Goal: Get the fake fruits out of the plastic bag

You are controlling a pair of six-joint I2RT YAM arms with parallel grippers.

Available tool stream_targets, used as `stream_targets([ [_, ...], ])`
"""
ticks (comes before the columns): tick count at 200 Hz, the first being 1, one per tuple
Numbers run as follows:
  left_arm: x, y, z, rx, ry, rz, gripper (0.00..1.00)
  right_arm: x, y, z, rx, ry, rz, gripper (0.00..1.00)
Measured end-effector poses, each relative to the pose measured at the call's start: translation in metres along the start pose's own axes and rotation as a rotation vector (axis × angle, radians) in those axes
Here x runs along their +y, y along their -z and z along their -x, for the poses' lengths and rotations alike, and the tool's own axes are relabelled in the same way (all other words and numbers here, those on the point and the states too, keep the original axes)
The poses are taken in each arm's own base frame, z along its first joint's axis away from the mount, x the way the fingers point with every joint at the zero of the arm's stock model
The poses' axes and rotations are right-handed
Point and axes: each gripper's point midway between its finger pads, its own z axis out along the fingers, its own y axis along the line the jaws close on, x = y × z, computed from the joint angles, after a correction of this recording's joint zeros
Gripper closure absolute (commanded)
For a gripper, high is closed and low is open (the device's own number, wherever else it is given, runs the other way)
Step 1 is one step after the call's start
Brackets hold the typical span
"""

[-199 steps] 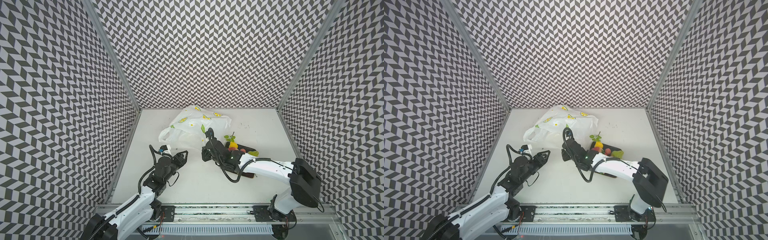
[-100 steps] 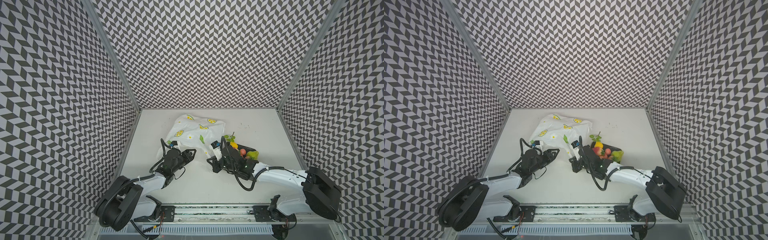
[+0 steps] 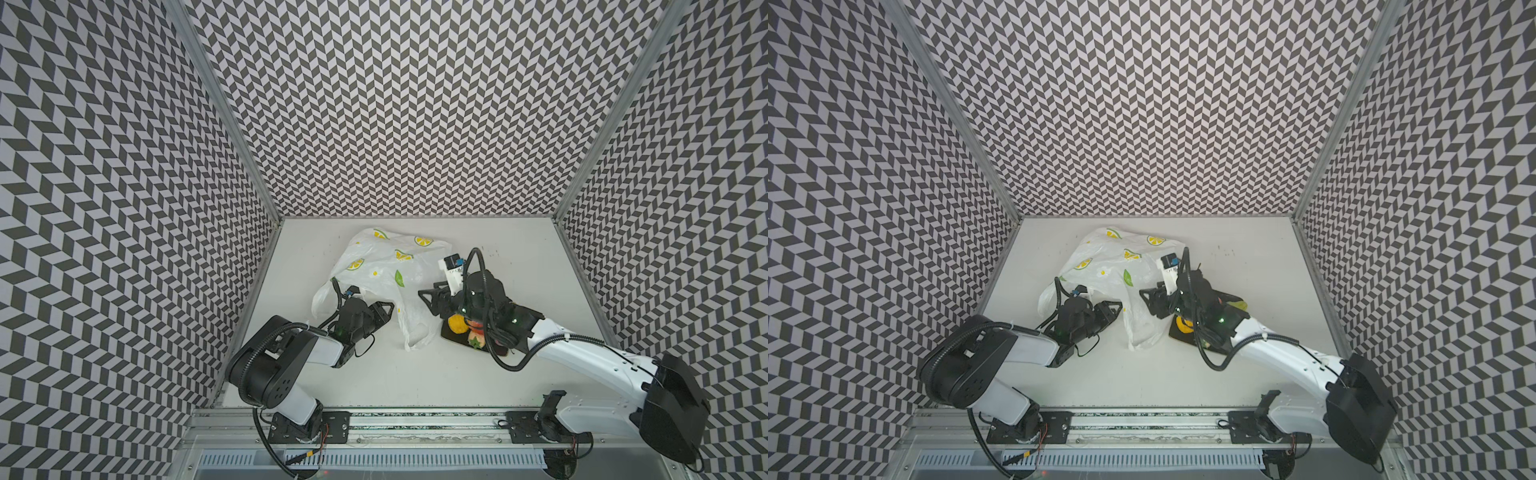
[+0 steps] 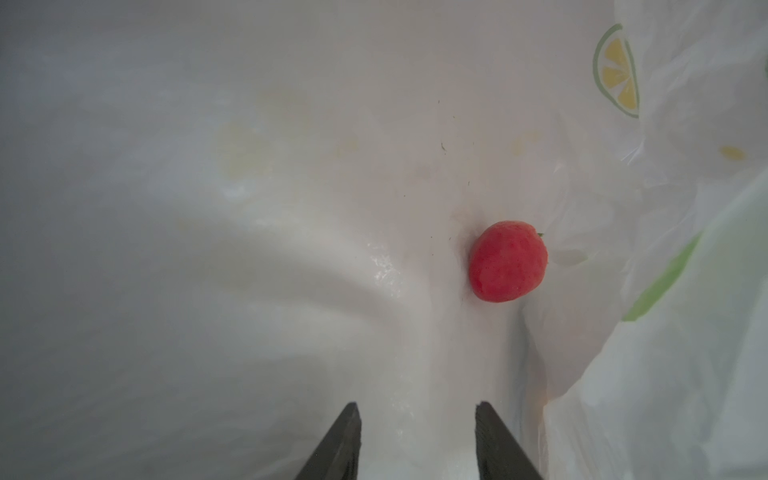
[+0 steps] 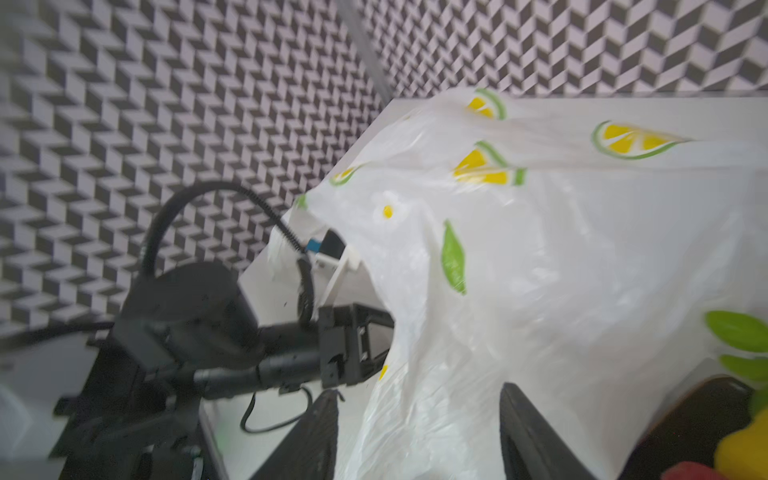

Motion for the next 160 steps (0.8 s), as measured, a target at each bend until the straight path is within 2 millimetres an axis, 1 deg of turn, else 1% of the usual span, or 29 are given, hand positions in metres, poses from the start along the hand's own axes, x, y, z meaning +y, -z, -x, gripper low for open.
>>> stream_targets([
  [11, -0.004, -0.002, 0.003, -0.006, -0.002, -0.011, 0.53, -0.025, -0.010, 0.017, -0.028, -0.050, -0.092, 0.60],
  [25, -0.008, -0.004, 0.006, -0.012, -0.004, -0.021, 0.53, -0.056, -0.032, 0.031, -0.034, -0.093, -0.214, 0.68],
  [38, -0.012, -0.005, 0.008, -0.016, -0.006, -0.028, 0.54, -0.079, -0.054, 0.034, -0.018, -0.104, -0.311, 0.74],
  [45, -0.013, -0.006, 0.009, -0.018, -0.007, -0.032, 0.53, -0.088, -0.066, 0.033, -0.003, -0.104, -0.352, 0.76],
  [68, -0.016, -0.008, 0.011, -0.022, -0.008, -0.038, 0.53, -0.115, -0.098, 0.022, 0.062, -0.074, -0.472, 0.79],
  [88, -0.018, -0.012, 0.013, -0.022, -0.008, -0.038, 0.52, -0.131, -0.119, 0.012, 0.111, -0.044, -0.534, 0.80],
  [111, -0.018, -0.016, 0.013, -0.019, -0.008, -0.035, 0.52, -0.146, -0.137, -0.001, 0.163, -0.019, -0.580, 0.80],
  [133, -0.018, -0.018, 0.013, -0.018, -0.011, -0.034, 0.50, -0.157, -0.153, -0.018, 0.222, -0.001, -0.601, 0.81],
  [160, -0.024, -0.020, 0.018, -0.025, -0.025, -0.047, 0.47, -0.166, -0.159, -0.044, 0.304, 0.012, -0.610, 0.81],
])
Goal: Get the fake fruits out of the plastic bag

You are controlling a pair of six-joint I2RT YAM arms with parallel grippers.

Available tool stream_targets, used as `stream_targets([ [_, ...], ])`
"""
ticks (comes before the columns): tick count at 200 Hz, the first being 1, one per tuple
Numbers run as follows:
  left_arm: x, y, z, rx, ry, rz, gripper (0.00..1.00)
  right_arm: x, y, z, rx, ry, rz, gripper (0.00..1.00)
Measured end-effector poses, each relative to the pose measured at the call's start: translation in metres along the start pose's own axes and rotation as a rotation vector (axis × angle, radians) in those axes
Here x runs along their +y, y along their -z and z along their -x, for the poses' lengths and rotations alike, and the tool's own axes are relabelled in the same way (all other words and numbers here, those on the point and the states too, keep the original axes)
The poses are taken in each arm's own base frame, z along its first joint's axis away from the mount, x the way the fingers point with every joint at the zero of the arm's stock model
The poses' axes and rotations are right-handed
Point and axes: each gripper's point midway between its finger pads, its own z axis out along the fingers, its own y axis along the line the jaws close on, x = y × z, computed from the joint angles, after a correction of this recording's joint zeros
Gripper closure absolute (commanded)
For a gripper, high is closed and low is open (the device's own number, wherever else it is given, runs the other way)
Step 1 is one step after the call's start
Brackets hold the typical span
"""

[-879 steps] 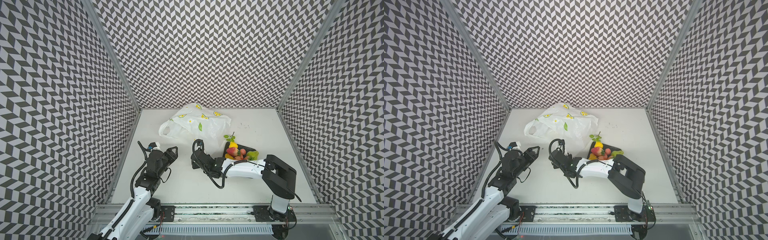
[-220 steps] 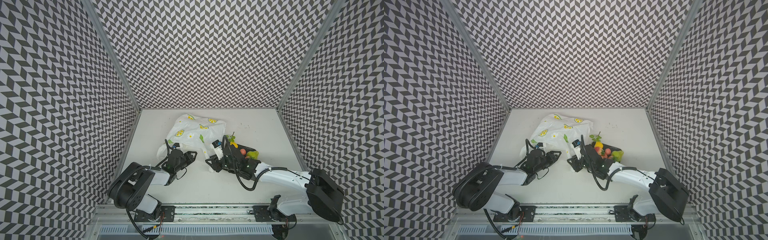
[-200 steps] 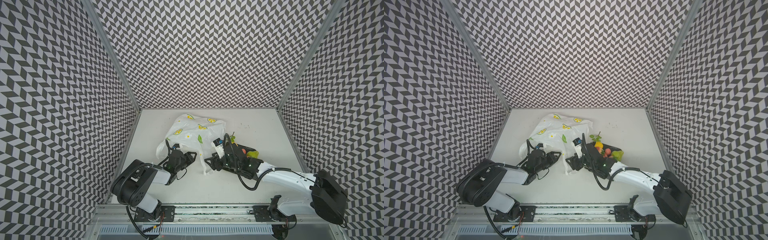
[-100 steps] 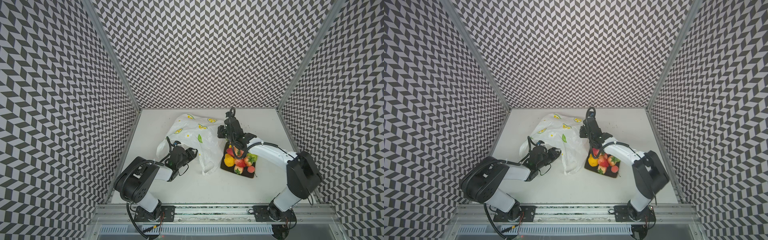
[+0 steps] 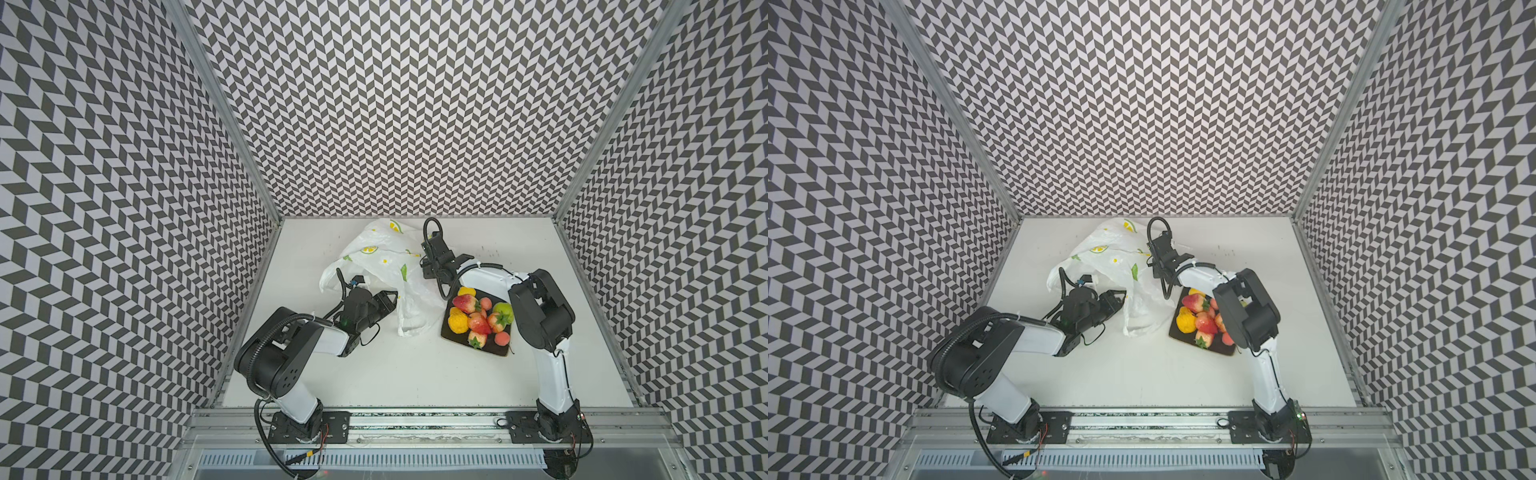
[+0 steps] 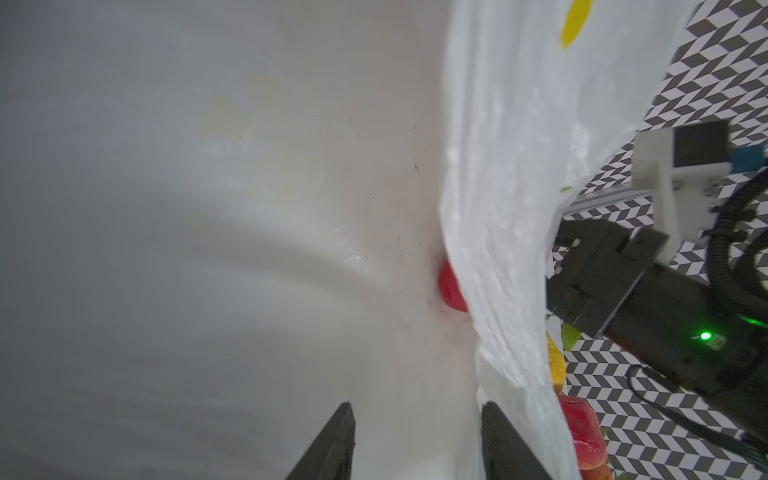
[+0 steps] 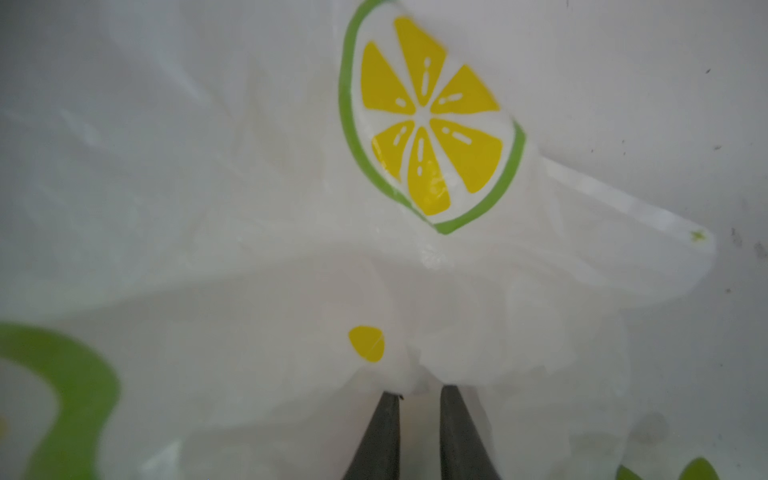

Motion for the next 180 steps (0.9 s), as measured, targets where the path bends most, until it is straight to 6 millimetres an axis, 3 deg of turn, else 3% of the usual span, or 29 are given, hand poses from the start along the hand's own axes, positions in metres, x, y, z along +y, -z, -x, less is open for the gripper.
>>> stream_targets([
  [52, -0.003, -0.009, 0.002, 0.005, -0.015, -0.004, 0.41, 0.006, -0.021, -0.027, 0.100, 0.046, 0.022, 0.80],
  [79, 0.000, -0.010, 0.000, 0.014, -0.012, 0.004, 0.38, 0.021, -0.019, -0.030, 0.130, 0.069, 0.096, 0.80],
  [116, 0.004, -0.008, -0.003, 0.023, -0.002, 0.009, 0.33, 0.044, -0.011, -0.038, 0.172, 0.101, 0.214, 0.80],
  [180, 0.016, 0.005, -0.011, 0.032, 0.025, 0.045, 0.22, 0.083, 0.020, -0.056, 0.243, 0.136, 0.409, 0.81],
])
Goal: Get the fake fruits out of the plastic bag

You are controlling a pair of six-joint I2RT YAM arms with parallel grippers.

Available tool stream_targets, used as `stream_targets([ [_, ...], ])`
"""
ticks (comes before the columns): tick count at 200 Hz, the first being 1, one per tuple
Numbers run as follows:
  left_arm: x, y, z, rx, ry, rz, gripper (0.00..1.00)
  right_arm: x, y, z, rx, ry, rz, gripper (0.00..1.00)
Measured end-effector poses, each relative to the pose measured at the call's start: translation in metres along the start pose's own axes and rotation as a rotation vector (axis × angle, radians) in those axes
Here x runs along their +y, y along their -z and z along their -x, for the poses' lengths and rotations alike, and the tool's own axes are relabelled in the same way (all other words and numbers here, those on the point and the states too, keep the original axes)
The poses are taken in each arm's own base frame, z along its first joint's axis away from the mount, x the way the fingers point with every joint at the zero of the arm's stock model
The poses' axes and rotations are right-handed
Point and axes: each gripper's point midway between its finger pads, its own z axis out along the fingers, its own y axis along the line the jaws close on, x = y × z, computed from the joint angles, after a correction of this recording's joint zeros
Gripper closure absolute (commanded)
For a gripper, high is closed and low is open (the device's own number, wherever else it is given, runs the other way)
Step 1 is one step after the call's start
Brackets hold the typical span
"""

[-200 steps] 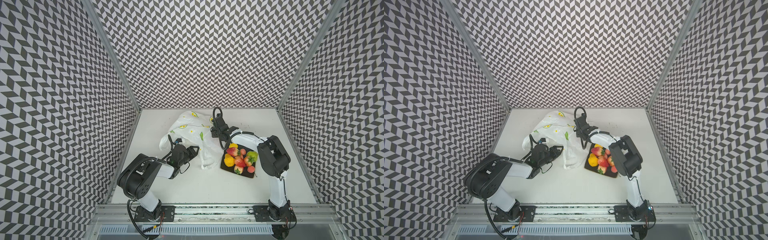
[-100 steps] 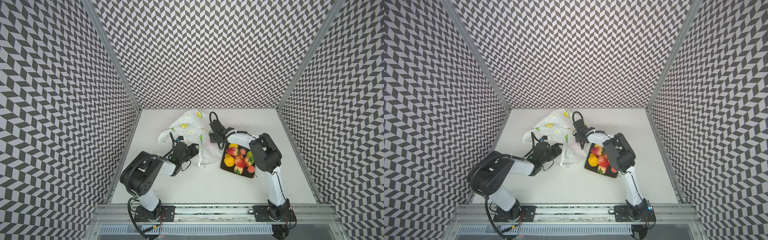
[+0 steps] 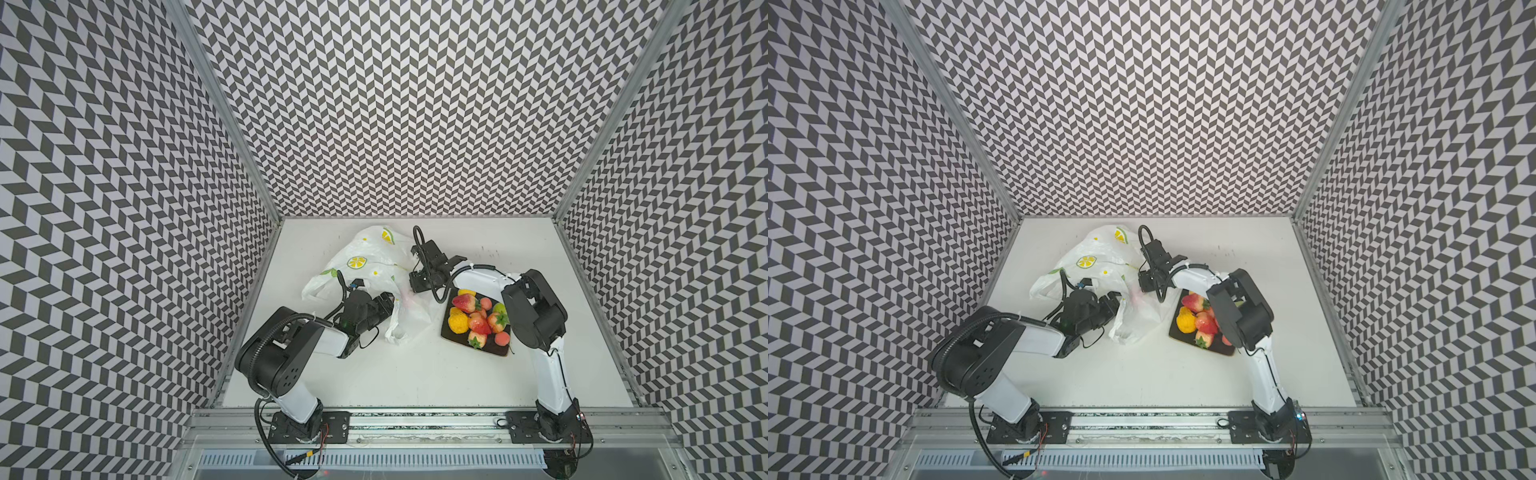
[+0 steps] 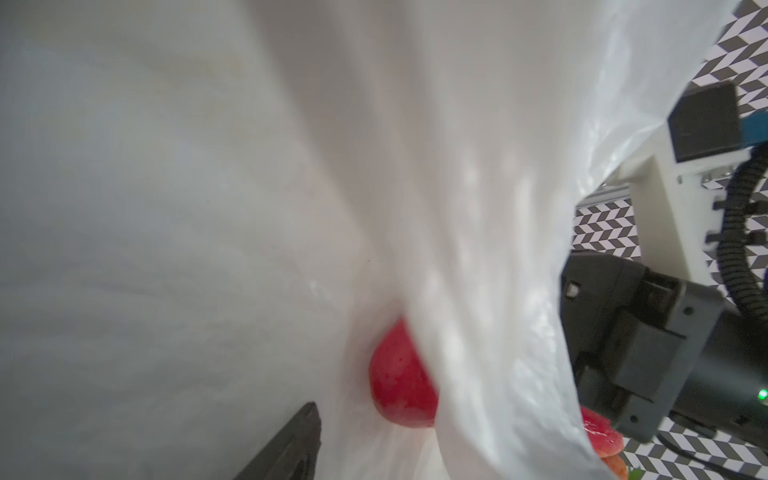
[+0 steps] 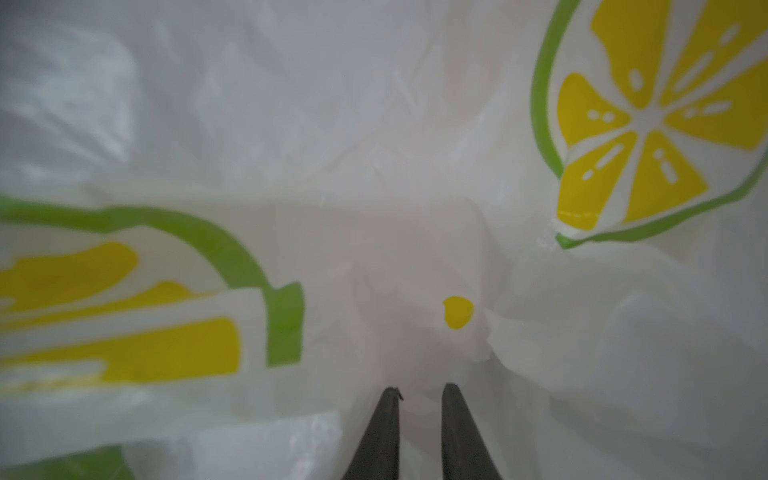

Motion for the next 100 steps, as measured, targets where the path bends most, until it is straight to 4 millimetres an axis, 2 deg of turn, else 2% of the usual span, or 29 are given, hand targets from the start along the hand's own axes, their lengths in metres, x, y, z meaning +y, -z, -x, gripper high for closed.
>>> stream_targets([
  [33, 0.007, 0.007, -0.003, 0.000, 0.012, 0.021, 0.21, 0.018, -0.006, -0.020, 0.051, 0.004, 0.074, 0.84],
  [100, 0.012, 0.018, -0.011, -0.001, 0.052, 0.034, 0.18, 0.075, -0.009, -0.047, 0.106, 0.004, 0.305, 0.85],
])
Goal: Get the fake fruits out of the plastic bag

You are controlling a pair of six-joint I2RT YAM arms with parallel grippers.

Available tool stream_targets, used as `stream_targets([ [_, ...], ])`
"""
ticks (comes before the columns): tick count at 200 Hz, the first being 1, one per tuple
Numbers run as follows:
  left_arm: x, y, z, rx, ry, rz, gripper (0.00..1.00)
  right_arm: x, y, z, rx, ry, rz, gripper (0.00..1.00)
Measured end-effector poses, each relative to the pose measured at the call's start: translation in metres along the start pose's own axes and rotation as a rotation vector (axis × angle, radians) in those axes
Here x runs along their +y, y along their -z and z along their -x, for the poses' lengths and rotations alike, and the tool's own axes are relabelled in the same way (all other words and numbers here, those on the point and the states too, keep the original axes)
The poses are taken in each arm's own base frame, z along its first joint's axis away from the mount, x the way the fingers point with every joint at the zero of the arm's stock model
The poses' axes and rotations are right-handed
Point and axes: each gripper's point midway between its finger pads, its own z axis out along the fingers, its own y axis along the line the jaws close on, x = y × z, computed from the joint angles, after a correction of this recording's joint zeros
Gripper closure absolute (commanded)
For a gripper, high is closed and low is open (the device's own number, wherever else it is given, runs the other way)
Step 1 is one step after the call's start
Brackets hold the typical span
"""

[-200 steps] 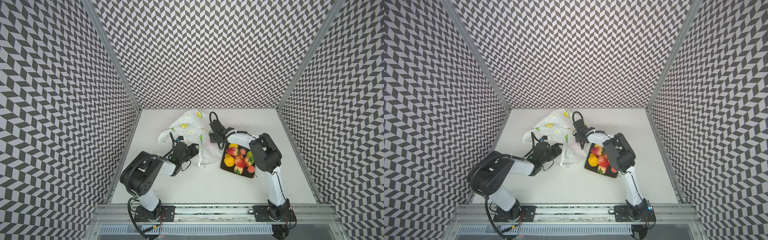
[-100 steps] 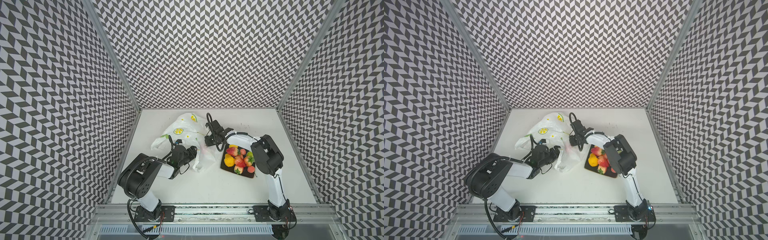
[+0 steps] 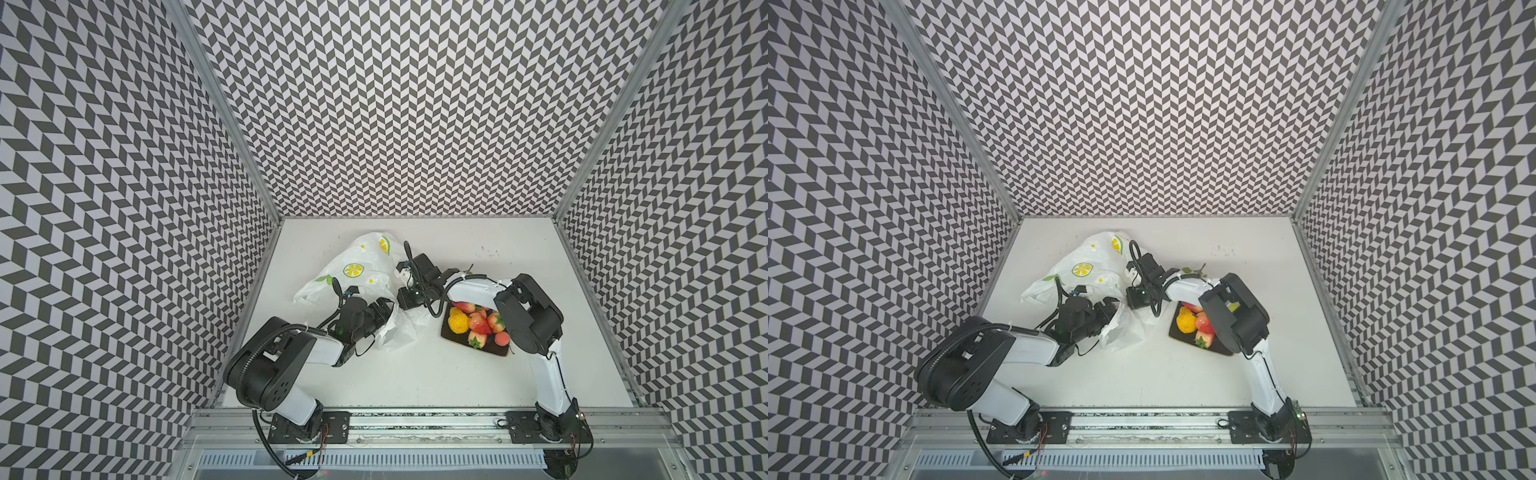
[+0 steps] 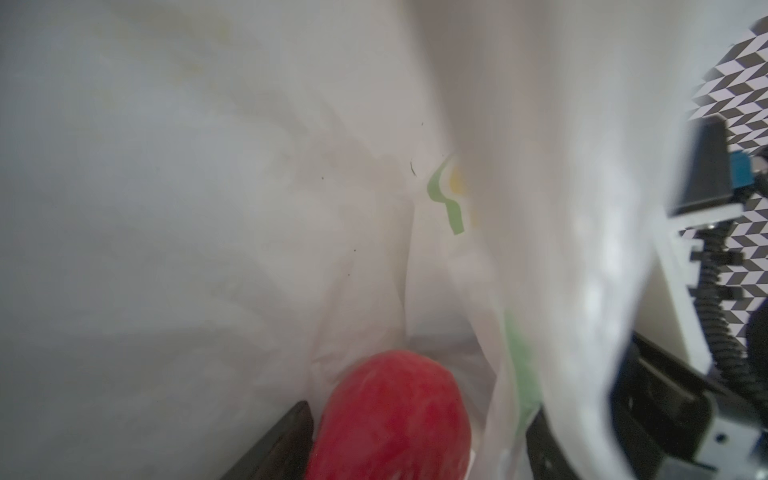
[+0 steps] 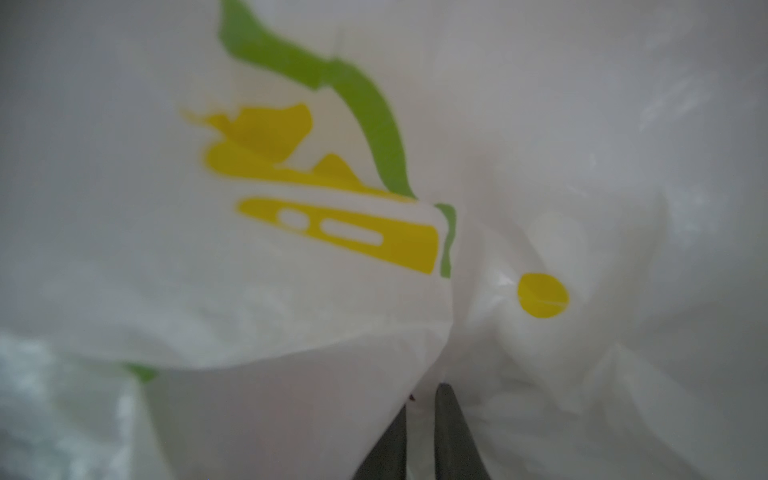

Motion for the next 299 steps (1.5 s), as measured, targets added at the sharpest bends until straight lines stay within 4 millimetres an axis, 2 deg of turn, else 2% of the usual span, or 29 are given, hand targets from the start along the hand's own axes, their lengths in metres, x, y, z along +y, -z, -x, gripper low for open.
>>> stream_targets([
  [18, 0.001, 0.001, -0.001, -0.002, 0.004, 0.006, 0.24, 0.010, -0.002, -0.001, 0.003, 0.004, 0.042, 0.85],
  [32, 0.004, 0.001, -0.001, -0.004, 0.008, 0.017, 0.32, 0.015, -0.002, 0.000, -0.001, 0.003, 0.062, 0.85],
  [50, 0.005, 0.003, 0.000, -0.007, 0.015, 0.029, 0.42, 0.012, -0.002, 0.000, -0.010, -0.006, 0.058, 0.82],
  [65, 0.004, 0.007, 0.002, -0.018, 0.007, 0.030, 0.49, 0.004, 0.003, -0.002, -0.023, -0.025, 0.040, 0.76],
  [86, -0.001, 0.014, 0.007, -0.042, -0.002, 0.023, 0.56, -0.005, 0.020, -0.001, -0.053, -0.053, 0.011, 0.67],
  [111, -0.004, 0.022, 0.011, -0.064, -0.009, 0.015, 0.63, -0.008, 0.050, 0.020, -0.141, -0.061, -0.008, 0.56],
  [144, -0.004, 0.028, 0.012, -0.076, -0.010, 0.018, 0.64, -0.002, 0.088, 0.044, -0.261, -0.039, -0.027, 0.44],
  [169, 0.002, 0.030, 0.011, -0.075, -0.011, 0.036, 0.65, 0.012, 0.116, 0.038, -0.324, -0.004, -0.012, 0.34],
  [201, 0.005, 0.030, 0.011, -0.074, -0.019, 0.049, 0.64, 0.045, 0.141, 0.003, -0.368, 0.094, 0.049, 0.24],
  [222, 0.006, 0.030, 0.011, -0.072, -0.024, 0.052, 0.64, 0.073, 0.140, -0.021, -0.354, 0.158, 0.102, 0.22],
  [250, 0.007, 0.030, 0.011, -0.071, -0.027, 0.054, 0.63, 0.106, 0.130, -0.038, -0.330, 0.210, 0.141, 0.14],
  [270, 0.007, 0.030, 0.010, -0.070, -0.027, 0.057, 0.63, 0.122, 0.127, -0.038, -0.338, 0.227, 0.148, 0.12],
  [299, 0.008, 0.030, 0.010, -0.068, -0.030, 0.061, 0.63, 0.132, 0.121, -0.024, -0.367, 0.214, 0.124, 0.12],
])
